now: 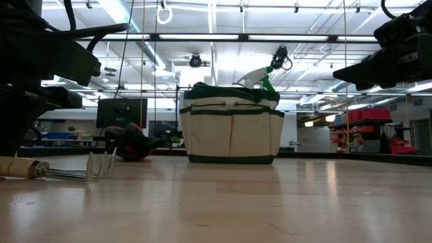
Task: Pick & Place Garden tools in Gardening bag
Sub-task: Put the brown hand rake into the gardening bag
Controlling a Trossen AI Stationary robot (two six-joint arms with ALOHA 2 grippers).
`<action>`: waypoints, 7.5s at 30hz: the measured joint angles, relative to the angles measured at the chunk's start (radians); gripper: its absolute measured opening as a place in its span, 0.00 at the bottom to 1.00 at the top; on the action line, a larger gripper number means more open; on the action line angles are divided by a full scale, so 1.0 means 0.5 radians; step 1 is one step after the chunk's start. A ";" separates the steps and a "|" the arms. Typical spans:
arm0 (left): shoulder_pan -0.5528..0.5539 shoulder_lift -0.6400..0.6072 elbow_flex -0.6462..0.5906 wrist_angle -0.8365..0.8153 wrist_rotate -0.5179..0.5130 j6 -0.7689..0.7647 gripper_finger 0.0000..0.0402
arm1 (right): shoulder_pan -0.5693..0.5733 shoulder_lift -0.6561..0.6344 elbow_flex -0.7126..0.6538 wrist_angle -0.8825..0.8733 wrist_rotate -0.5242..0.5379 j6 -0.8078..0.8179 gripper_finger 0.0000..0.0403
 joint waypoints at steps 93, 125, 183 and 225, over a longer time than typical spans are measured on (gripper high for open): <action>1.623 -0.002 1.235 -0.250 0.174 1.705 0.19 | 0.000 0.000 0.000 0.000 0.000 0.000 0.04; 1.742 -0.020 1.190 -0.347 0.328 1.731 0.19 | 0.000 0.001 0.000 0.000 0.000 0.000 0.04; 1.598 -0.929 -0.077 1.351 0.051 1.466 0.19 | 0.000 0.036 0.000 -0.001 -0.002 -0.001 0.04; 1.785 -0.632 -0.449 2.026 0.361 1.412 0.20 | 0.000 0.037 0.000 0.000 0.001 0.000 0.04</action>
